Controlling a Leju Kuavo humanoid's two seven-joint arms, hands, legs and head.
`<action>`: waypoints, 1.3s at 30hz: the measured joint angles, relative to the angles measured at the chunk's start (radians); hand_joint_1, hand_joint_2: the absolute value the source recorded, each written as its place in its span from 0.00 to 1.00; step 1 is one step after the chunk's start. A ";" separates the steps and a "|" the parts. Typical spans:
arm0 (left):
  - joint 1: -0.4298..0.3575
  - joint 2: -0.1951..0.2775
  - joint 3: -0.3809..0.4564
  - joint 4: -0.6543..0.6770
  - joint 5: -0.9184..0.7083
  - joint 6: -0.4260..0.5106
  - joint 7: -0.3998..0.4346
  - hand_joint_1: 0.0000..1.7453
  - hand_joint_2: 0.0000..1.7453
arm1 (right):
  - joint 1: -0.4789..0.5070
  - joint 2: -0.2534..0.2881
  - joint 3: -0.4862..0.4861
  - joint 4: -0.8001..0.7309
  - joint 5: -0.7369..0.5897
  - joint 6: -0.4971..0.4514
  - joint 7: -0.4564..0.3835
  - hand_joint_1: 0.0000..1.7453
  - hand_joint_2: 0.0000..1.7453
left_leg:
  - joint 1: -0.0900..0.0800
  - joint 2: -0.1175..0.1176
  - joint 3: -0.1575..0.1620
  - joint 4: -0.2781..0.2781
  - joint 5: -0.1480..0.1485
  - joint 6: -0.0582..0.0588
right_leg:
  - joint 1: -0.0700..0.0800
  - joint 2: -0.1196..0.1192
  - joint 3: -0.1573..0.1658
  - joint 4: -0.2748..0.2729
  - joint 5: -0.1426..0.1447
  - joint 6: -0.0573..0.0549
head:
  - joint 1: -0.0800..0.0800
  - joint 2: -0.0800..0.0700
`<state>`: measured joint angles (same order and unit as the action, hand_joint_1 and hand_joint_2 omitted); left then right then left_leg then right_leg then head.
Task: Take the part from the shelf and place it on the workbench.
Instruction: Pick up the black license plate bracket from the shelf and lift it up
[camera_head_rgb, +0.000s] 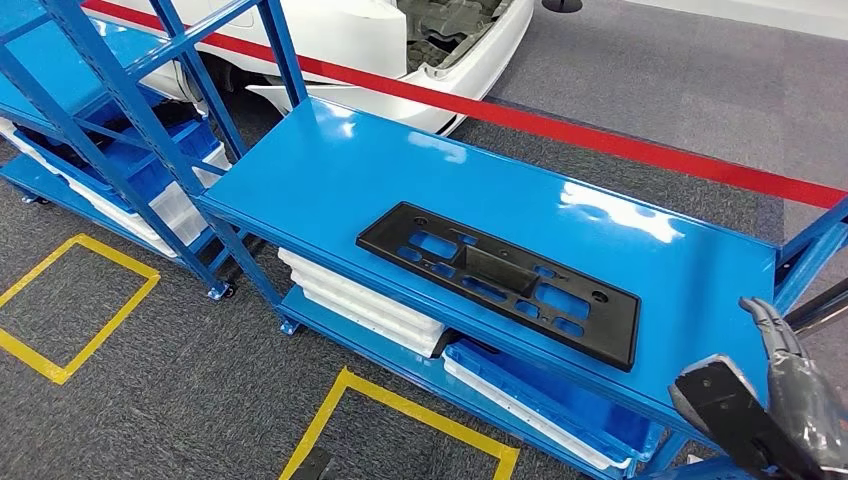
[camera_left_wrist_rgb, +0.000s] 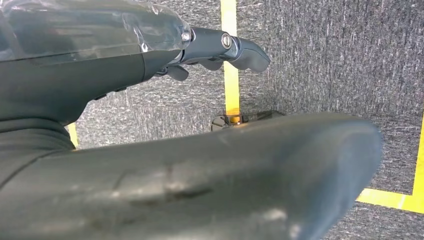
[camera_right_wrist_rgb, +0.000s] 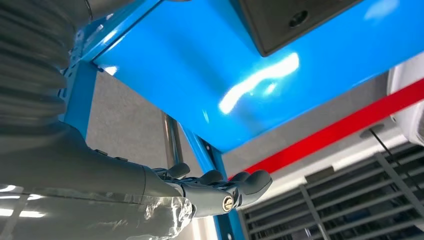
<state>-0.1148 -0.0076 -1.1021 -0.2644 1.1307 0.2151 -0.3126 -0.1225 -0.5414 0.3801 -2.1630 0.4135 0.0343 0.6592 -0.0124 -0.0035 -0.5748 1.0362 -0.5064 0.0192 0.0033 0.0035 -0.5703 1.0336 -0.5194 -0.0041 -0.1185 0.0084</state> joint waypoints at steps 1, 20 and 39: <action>0.000 0.000 0.000 0.000 -0.002 0.001 0.001 0.00 0.00 | -0.001 -0.011 -0.003 0.002 -0.016 -0.003 0.000 0.00 1.00 | 0.000 0.000 0.000 0.000 0.000 0.000 | 0.000 0.000 0.000 0.000 0.000 0.000 | 0.000 0.000; -0.015 0.000 0.000 0.000 -0.034 0.000 0.034 0.00 0.00 | -0.084 -0.082 0.018 0.117 -0.141 0.085 -0.086 0.00 1.00 | 0.000 0.000 0.000 0.000 0.000 0.000 | 0.000 0.000 0.000 0.000 0.000 0.000 | 0.000 0.000; -0.025 0.000 0.000 -0.001 -0.046 0.007 0.047 0.00 0.00 | -0.168 -0.101 0.113 0.250 -0.114 0.072 -0.073 0.00 1.00 | 0.000 0.000 0.000 0.000 0.000 0.000 | 0.000 0.000 0.000 0.000 0.000 0.000 | 0.000 0.000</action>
<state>-0.1402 -0.0076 -1.1025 -0.2649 1.0844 0.2221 -0.2655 -0.2907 -0.6424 0.4932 -1.9128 0.2998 0.1068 0.5866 -0.0124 -0.0039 -0.5746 1.0362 -0.5065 0.0192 0.0033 0.0031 -0.5698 1.0335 -0.5193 -0.0041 -0.1184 0.0084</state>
